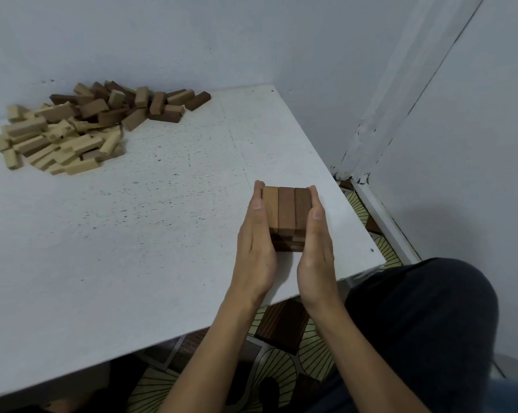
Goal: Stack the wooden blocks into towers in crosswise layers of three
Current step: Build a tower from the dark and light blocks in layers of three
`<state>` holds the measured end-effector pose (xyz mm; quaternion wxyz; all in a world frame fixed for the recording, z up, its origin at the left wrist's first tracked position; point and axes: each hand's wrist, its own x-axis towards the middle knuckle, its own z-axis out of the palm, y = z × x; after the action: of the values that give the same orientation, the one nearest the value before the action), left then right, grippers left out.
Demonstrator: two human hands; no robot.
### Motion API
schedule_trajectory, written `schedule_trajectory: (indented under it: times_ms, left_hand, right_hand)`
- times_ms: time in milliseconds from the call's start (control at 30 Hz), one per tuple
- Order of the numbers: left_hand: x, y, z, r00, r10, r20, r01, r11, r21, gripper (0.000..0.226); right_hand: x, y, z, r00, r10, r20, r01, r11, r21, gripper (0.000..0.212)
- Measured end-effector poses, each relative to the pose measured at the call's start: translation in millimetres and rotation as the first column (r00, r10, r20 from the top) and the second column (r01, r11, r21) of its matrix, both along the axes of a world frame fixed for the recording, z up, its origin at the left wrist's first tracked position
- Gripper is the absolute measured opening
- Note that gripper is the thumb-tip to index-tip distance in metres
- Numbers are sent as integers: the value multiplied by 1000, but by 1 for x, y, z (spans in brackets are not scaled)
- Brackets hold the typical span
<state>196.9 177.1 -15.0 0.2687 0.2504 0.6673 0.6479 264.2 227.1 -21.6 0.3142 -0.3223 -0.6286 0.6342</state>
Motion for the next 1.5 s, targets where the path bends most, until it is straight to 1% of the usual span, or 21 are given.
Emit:
schedule_trajectory:
  times_ms: [67, 167, 233, 267, 300, 333, 400, 433, 467, 533, 567, 633, 767, 1100, 1300, 1500]
  left_hand:
    - [-1, -1, 0, 1000, -13, -8, 13, 1000, -10, 69]
    - [-9, -5, 1, 998, -41, -36, 41, 999, 0, 68]
    - [-23, -13, 4, 992, -83, -96, 83, 997, -4, 72]
    - [-32, -18, 6, 981, -123, -148, 120, 992, -28, 76]
    - [-44, -23, 10, 961, -180, -212, 168, 983, -73, 82]
    - [-55, -27, 15, 926, -252, -281, 220, 965, -139, 90]
    - [-74, -32, 29, 816, -411, -407, 308, 904, -295, 106]
    - [-81, -31, 35, 756, -479, -446, 334, 868, -367, 112]
    - [-87, -28, 41, 706, -535, -465, 352, 834, -424, 116]
    - [-96, -21, 49, 644, -603, -471, 368, 783, -501, 120]
    - [-99, -17, 52, 626, -625, -466, 372, 765, -525, 121]
    - [-102, -12, 54, 617, -652, -440, 391, 740, -547, 122]
    - [-97, -8, 50, 621, -676, -396, 442, 720, -535, 122]
    - [-96, -5, 40, 644, -622, -446, 419, 774, -474, 120]
    - [-97, -4, 36, 646, -609, -459, 416, 786, -457, 116]
    - [-99, -3, 32, 629, -614, -477, 418, 784, -459, 114]
  right_hand:
    - [1, 0, 2, 1000, 2, -1, -2, 1000, 3, 70]
    - [7, 9, 6, 1000, 16, 7, -16, 1000, 16, 65]
    - [16, 27, 12, 994, 79, 68, -86, 991, 99, 71]
    - [23, 39, 17, 982, 135, 130, -155, 975, 156, 77]
    - [30, 53, 25, 955, 199, 220, -245, 946, 210, 83]
    - [36, 66, 34, 908, 253, 333, -346, 902, 258, 89]
    - [41, 87, 55, 772, 295, 562, -534, 780, 325, 101]
    - [40, 93, 65, 708, 294, 642, -606, 719, 340, 107]
    - [38, 96, 73, 660, 292, 692, -661, 664, 349, 112]
    - [29, 99, 82, 597, 302, 743, -736, 575, 357, 117]
    - [25, 100, 83, 577, 310, 756, -759, 543, 358, 116]
    - [19, 101, 80, 566, 317, 761, -776, 518, 361, 115]
    - [16, 99, 70, 611, 338, 716, -749, 538, 386, 112]
    - [14, 102, 58, 678, 362, 640, -701, 578, 417, 102]
    - [14, 101, 53, 695, 360, 623, -687, 589, 425, 99]
    - [13, 101, 53, 697, 354, 623, -684, 591, 429, 97]
